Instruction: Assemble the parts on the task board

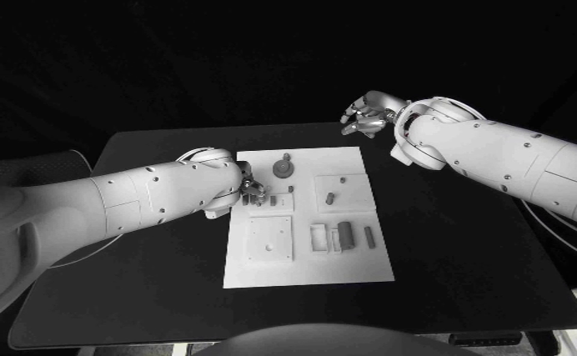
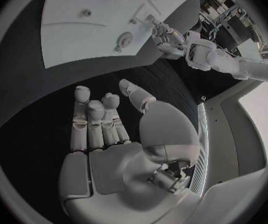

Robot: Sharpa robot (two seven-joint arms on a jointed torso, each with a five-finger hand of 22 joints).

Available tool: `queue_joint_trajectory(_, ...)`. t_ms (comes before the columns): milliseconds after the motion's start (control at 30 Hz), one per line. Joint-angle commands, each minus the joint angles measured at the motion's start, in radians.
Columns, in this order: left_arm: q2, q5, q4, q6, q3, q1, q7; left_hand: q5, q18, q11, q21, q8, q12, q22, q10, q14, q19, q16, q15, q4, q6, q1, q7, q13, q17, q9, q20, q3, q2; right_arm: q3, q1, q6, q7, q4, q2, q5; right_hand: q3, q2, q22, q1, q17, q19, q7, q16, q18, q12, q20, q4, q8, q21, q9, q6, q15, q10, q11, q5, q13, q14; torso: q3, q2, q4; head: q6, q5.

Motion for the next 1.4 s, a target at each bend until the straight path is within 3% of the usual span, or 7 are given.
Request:
queue_joint_trajectory(33, 0.001, -0.004, 0.003, 0.019, -0.001, -0.001, 0.005, 0.003, 0.062, -0.019, -0.006, 0.006, 0.005, -0.001, 0.024, -0.015, 0.007, -0.001, -0.014, -0.007, -0.002, 0.011, 0.001, -0.001, 0.001, 0.001, -0.006, 0.004, 0.003, 0.0, 0.0, 0.012, 0.004, 0.001, 0.0, -0.006, 0.003, 0.006, 0.014, 0.0, -0.001, 0.0, 0.008, 0.003, 0.011, 0.007, -0.004, 0.0, 0.003, -0.004, -0.001, 0.001, -0.006, -0.007, 0.002, 0.003, -0.002, 0.0, 0.0003, 0.0, 0.0001, 0.0, 0.0)
queue_joint_trajectory(367, 0.003, -0.026, 0.001, 0.022, -0.001, -0.001, 0.004, -0.001, 0.061, -0.018, -0.006, 0.007, 0.006, -0.001, 0.024, -0.015, 0.008, -0.002, -0.014, 0.004, -0.003, 0.0, 0.002, -0.002, -0.001, -0.001, -0.005, -0.002, 0.0, 0.0, 0.0, 0.012, 0.004, 0.002, 0.0, -0.006, 0.003, 0.006, 0.014, 0.0, -0.002, 0.0, 0.008, 0.004, 0.011, 0.007, -0.004, 0.0, 0.003, -0.004, -0.001, 0.001, -0.006, -0.007, 0.002, 0.003, -0.002, 0.0, 0.0003, 0.0, 0.0, 0.0, 0.001)
queue_joint_trajectory(533, 0.004, -0.031, 0.001, 0.023, -0.001, -0.001, 0.004, -0.058, 0.063, -0.019, -0.009, 0.009, 0.008, -0.002, 0.024, -0.015, 0.008, -0.001, -0.015, 0.034, -0.006, -0.02, 0.002, -0.004, -0.001, -0.006, -0.009, -0.006, -0.013, 0.0, 0.0, 0.012, 0.004, 0.002, 0.0, -0.006, 0.003, 0.006, 0.014, 0.0, -0.002, 0.0, 0.008, 0.004, 0.011, 0.007, -0.004, 0.0, 0.003, -0.004, -0.001, 0.001, -0.006, -0.007, 0.002, 0.003, -0.002, 0.0, 0.0001, 0.0, -0.0004, -0.001, 0.001)
queue_joint_trajectory(1100, 0.007, -0.031, -0.002, 0.024, -0.001, -0.001, 0.004, -0.09, 0.063, -0.019, -0.01, 0.013, 0.011, -0.001, 0.021, -0.017, 0.007, -0.001, -0.015, 0.072, -0.012, -0.049, 0.002, -0.004, -0.005, -0.01, -0.011, -0.015, -0.038, 0.0, 0.0, 0.01, 0.004, 0.002, 0.0, -0.006, 0.003, 0.006, 0.014, 0.0, -0.002, 0.0, 0.008, 0.004, 0.011, 0.007, -0.004, 0.0, 0.003, -0.004, -0.001, 0.001, -0.006, -0.007, 0.002, 0.003, -0.002, 0.0, 0.0001, 0.0, 0.0, -0.002, 0.0)
queue_joint_trajectory(1400, 0.007, -0.031, -0.004, 0.023, -0.001, -0.001, 0.003, -0.137, 0.063, -0.02, -0.01, 0.018, 0.014, 0.0, 0.019, -0.017, 0.006, 0.001, -0.016, 0.096, -0.015, -0.061, 0.001, -0.005, -0.003, -0.013, -0.014, -0.016, -0.048, 0.0, 0.0, 0.009, 0.005, 0.002, -0.001, -0.006, 0.003, 0.006, 0.014, 0.0, -0.002, 0.0, 0.008, 0.004, 0.011, 0.007, -0.004, 0.0, 0.003, -0.004, -0.002, 0.0, -0.005, -0.007, 0.002, 0.003, -0.002, 0.0, -0.0001, 0.0, 0.0001, -0.001, 0.0)
